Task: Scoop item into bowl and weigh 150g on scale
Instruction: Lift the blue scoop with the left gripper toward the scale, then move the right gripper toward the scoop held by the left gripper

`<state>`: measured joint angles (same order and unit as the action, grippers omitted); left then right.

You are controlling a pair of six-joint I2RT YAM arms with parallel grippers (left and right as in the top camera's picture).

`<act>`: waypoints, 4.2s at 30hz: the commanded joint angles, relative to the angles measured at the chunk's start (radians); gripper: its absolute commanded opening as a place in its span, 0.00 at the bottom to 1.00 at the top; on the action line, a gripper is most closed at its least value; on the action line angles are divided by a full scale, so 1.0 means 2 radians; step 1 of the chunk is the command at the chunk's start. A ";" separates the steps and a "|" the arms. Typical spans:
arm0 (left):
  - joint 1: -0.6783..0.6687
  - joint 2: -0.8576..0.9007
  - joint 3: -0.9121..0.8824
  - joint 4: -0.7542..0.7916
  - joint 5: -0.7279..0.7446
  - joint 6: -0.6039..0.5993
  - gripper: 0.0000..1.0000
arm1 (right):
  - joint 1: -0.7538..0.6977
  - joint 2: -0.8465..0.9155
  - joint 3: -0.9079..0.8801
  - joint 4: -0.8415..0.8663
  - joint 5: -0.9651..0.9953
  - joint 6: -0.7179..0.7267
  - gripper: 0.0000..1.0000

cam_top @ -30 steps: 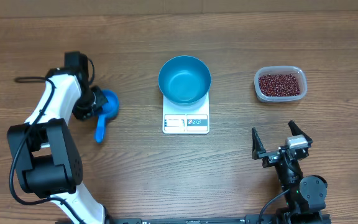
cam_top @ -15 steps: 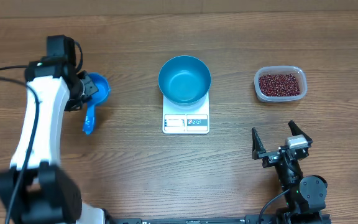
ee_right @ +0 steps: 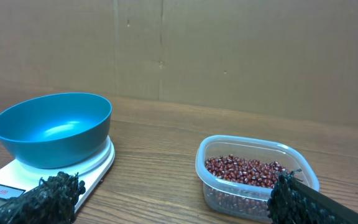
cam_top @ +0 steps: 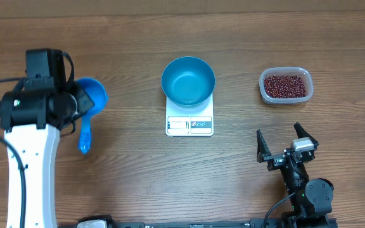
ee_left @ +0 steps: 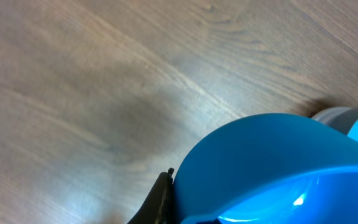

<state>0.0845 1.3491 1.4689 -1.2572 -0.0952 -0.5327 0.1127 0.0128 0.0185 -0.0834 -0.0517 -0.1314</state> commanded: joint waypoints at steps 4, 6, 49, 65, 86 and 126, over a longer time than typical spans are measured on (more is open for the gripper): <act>-0.012 -0.035 0.011 -0.044 -0.009 -0.056 0.04 | -0.001 -0.005 -0.005 0.001 -0.002 -0.008 1.00; -0.022 -0.039 0.011 -0.050 -0.014 -0.062 0.04 | -0.001 -0.005 -0.005 0.001 -0.002 -0.008 1.00; -0.298 -0.048 -0.031 -0.047 -0.068 -0.471 0.04 | -0.001 -0.005 -0.005 0.001 -0.002 -0.008 1.00; -0.298 0.075 -0.031 -0.033 0.059 -0.575 0.04 | -0.001 -0.005 -0.005 0.001 -0.002 -0.008 1.00; -0.298 0.105 -0.031 0.056 0.093 -0.603 0.04 | -0.001 -0.005 -0.002 0.034 0.003 0.141 1.00; -0.298 0.105 -0.031 0.131 0.164 -0.777 0.04 | -0.001 0.291 0.328 -0.071 -0.340 0.385 1.00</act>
<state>-0.5045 1.5562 1.4067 -1.0210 0.2016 -2.0365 0.1127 0.5838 0.6510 -0.2375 -0.6731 0.5739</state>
